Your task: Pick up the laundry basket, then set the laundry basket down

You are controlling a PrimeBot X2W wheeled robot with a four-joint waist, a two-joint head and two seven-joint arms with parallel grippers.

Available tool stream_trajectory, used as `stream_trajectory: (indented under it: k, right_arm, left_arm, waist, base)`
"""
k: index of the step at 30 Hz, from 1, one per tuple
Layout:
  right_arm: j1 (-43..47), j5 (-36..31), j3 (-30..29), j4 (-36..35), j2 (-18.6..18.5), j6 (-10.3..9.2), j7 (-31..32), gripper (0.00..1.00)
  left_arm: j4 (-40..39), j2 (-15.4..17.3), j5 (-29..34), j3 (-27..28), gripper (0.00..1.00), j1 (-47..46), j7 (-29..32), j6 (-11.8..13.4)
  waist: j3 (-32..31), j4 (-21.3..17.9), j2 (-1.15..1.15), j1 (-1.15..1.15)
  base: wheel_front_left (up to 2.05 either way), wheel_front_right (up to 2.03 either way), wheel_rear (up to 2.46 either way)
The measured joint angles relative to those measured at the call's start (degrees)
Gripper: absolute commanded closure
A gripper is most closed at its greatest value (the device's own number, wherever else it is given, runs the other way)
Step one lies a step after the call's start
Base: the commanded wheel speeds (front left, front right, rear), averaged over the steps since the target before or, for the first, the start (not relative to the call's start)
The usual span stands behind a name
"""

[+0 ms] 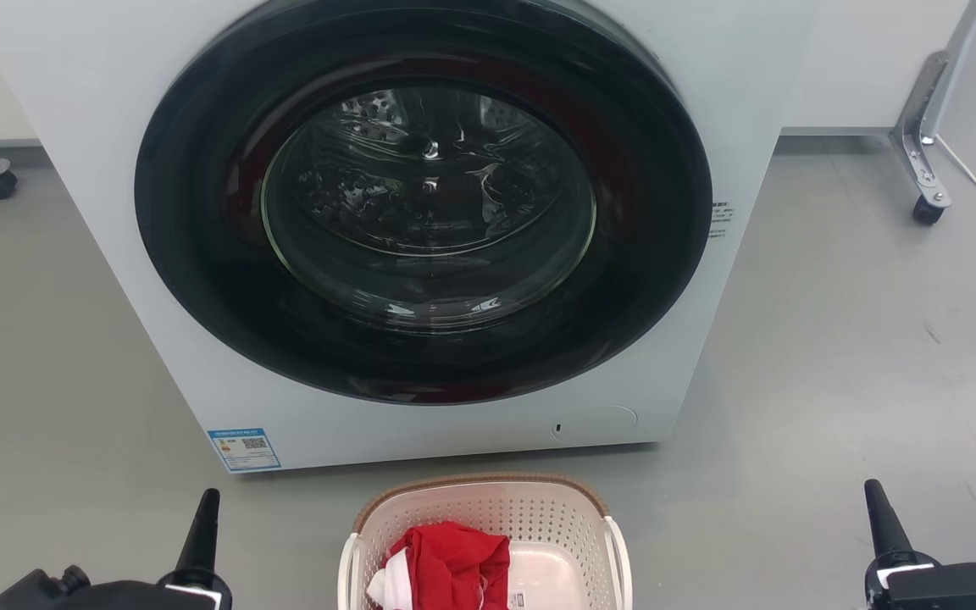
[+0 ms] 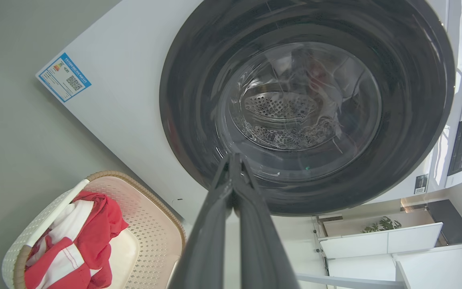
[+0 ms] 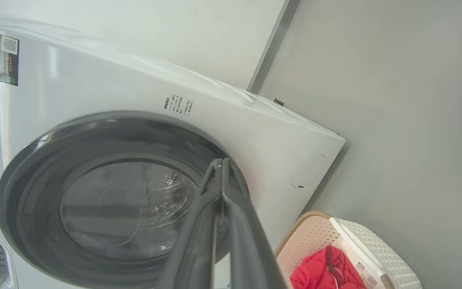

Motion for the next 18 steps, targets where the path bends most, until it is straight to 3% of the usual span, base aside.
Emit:
stream_trajectory:
  k: [18]
  right_arm:
    - [-2.4, 15.3, -3.9, 1.9, 1.0, 2.94, 3.7, 1.00]
  left_arm:
    - [2.8, -2.0, -12.7, 4.0, 1.00, -3.0, 3.4, -3.0]
  waist:
    - [0.2, 0.1, 0.00, 0.00]
  base:
    - [0.00, 0.00, 0.00]
